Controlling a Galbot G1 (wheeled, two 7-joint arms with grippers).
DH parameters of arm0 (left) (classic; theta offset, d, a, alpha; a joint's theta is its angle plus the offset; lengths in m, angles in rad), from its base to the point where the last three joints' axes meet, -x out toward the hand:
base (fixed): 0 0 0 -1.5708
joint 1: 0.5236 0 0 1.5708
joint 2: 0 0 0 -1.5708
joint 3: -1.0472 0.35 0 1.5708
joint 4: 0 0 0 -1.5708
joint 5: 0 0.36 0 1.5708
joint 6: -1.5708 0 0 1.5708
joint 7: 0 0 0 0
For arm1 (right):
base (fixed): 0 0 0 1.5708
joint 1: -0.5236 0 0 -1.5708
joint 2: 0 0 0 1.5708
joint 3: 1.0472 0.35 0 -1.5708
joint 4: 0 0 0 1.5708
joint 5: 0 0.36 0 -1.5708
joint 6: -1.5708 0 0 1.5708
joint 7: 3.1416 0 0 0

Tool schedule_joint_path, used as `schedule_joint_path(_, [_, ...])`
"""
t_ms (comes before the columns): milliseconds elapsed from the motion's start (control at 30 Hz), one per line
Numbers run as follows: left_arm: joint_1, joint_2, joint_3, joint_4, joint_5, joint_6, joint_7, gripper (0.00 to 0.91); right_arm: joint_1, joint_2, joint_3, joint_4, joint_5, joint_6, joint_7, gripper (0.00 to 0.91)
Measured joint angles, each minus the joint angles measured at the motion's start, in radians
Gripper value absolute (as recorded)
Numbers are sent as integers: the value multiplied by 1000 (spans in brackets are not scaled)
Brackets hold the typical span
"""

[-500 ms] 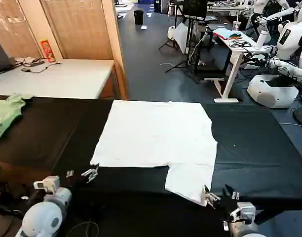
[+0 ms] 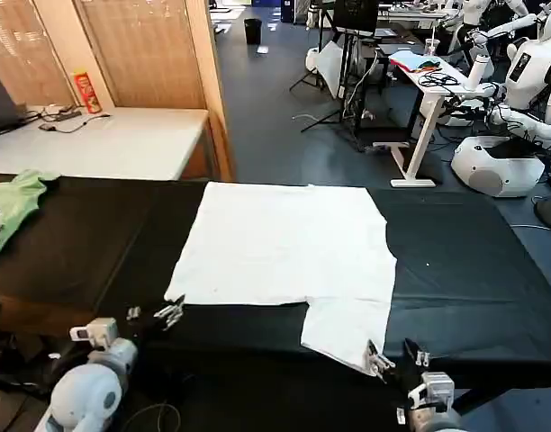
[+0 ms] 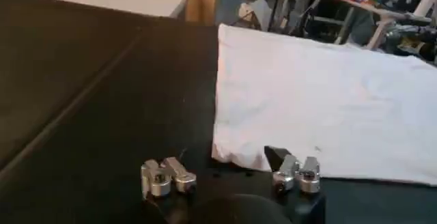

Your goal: Fold and organize the clothes.

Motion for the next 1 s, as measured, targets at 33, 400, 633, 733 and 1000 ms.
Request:
schedule_joint_path(33, [2, 0, 0, 1, 3, -1, 0, 0, -1, 2, -3, -1, 2, 0, 2, 10])
schedule_joint_path(400, [54, -16, -24, -50, 4, 3, -15, 0, -71, 2, 31, 95, 33, -30, 76, 0])
schedule_joint_path(633, [155, -24, -54, -167, 8, 12, -49, 0, -149, 0, 54, 184, 46, -38, 99, 0])
schedule_joint_path(733, [196, -31, -66, -214, 4, 13, -57, 0, -144, -8, 66, 186, 76, -15, 80, 0])
schedule_joint_path(1000, [155, -83, -43, -238, 60, -66, -68, 0, 14, -55, 84, 61, 154, 144, -3, 0])
